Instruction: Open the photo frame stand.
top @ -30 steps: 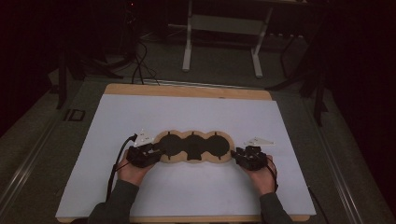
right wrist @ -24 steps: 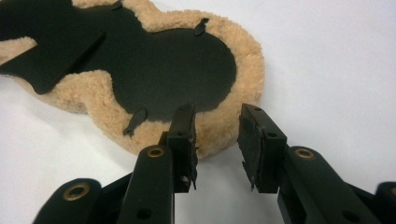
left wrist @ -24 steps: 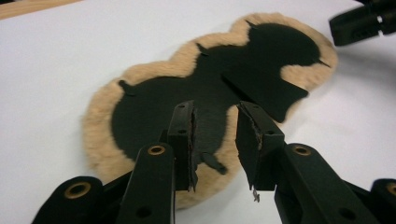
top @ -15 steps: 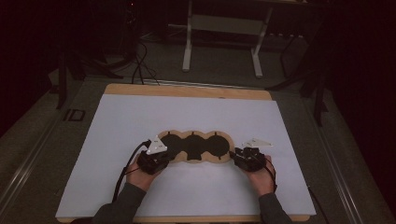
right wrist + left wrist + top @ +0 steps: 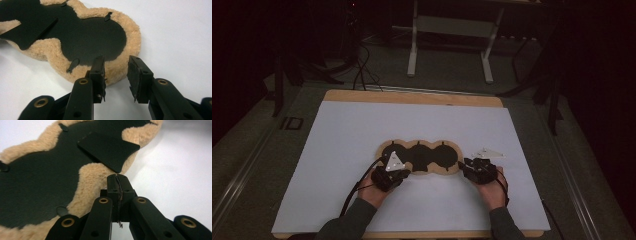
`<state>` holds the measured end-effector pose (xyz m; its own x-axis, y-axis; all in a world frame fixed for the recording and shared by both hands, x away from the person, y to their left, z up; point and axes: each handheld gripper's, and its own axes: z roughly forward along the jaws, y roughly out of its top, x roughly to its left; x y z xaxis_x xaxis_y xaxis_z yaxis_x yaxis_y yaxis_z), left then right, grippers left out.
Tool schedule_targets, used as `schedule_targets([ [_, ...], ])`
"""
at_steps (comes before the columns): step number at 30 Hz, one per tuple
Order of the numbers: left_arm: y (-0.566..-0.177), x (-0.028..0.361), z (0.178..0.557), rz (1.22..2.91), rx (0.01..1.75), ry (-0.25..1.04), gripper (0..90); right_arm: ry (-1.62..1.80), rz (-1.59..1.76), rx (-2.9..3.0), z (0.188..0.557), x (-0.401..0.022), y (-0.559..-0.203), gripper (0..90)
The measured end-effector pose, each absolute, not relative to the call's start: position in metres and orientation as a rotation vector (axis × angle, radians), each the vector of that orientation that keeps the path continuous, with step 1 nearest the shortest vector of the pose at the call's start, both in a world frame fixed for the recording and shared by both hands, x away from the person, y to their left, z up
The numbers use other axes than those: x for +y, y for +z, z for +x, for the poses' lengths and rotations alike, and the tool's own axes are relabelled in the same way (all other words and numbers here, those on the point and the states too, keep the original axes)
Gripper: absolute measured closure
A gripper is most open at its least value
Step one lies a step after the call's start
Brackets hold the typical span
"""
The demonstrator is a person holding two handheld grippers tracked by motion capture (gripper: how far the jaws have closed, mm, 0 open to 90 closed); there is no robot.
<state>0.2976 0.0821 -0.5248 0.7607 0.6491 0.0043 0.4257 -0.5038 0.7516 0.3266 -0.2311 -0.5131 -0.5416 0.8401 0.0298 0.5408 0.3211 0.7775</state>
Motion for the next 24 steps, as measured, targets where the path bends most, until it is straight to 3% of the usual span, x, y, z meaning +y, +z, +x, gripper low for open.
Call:
schedule_targets([
  [24, -0.534, 0.063, 0.304, 2.204, 0.815, 0.402, 89.2, 1.084, 1.224, 2.191, 0.324, -0.236, -0.510, 66.2],
])
